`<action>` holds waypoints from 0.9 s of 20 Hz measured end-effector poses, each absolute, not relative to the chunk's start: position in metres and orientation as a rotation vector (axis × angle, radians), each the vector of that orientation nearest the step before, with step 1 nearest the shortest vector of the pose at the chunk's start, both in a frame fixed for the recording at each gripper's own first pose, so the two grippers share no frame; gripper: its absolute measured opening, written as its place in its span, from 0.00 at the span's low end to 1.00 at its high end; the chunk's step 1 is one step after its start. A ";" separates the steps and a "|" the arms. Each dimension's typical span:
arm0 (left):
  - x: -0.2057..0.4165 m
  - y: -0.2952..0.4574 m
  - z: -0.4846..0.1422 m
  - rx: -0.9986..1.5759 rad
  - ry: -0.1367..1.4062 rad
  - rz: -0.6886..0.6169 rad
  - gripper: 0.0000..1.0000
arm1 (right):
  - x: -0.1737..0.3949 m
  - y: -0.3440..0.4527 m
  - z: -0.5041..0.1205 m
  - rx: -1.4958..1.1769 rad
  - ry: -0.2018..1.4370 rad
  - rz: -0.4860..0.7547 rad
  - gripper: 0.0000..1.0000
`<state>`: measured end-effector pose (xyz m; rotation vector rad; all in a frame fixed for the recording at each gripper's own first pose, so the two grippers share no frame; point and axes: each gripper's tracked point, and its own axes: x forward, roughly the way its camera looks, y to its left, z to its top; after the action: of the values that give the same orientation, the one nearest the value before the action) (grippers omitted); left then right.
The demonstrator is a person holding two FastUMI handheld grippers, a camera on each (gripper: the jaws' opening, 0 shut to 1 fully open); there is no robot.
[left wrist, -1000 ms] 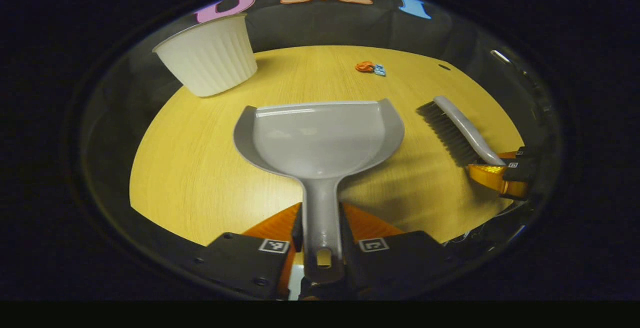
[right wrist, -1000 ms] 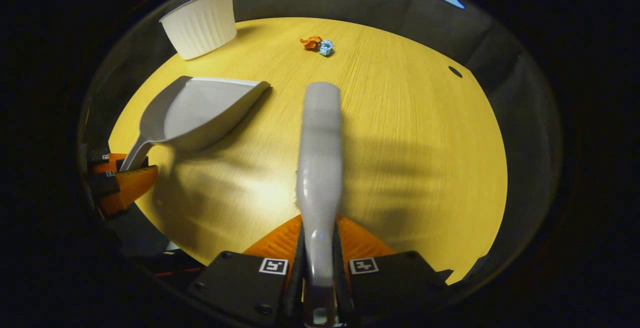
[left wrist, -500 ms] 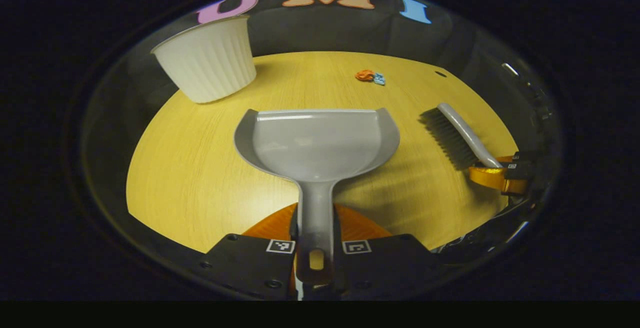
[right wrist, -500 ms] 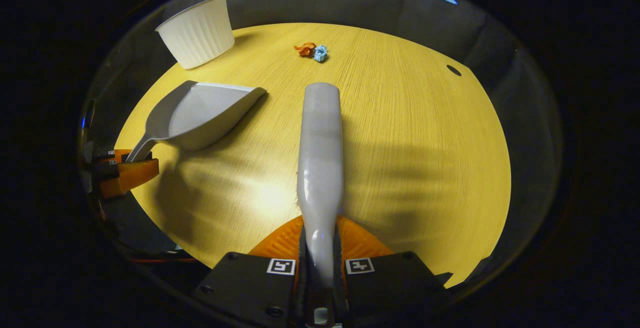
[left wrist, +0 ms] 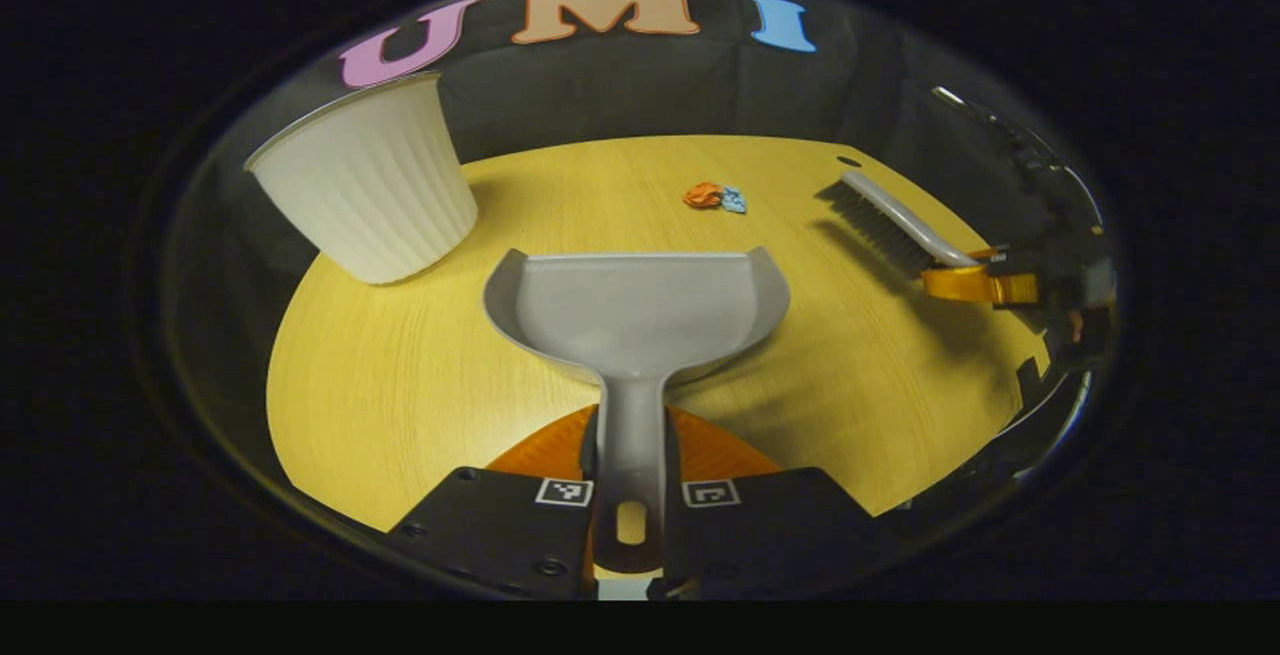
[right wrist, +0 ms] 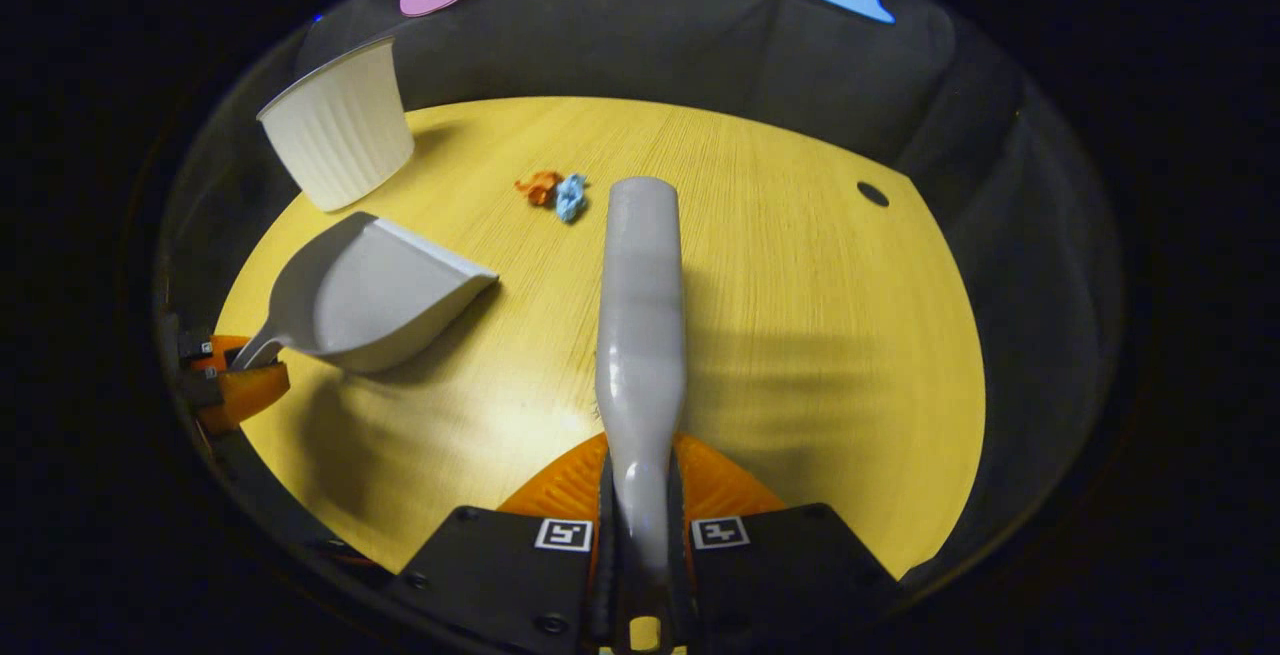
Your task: Pick up the small broom and dustpan from the desktop, sweep the trash into the dustpan with the broom, and then empty the trash into the garbage bin.
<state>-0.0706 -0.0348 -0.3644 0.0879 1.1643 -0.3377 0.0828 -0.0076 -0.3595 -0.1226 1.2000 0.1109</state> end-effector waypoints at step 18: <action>-0.045 -0.038 -0.385 0.162 1.145 -0.515 0.17 | 0.213 0.071 -0.382 -0.594 1.215 0.574 0.22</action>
<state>-0.0448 -0.0377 -0.3854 0.1619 1.1452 -0.5151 0.2126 0.0714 -0.3819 -0.5936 1.2154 0.5738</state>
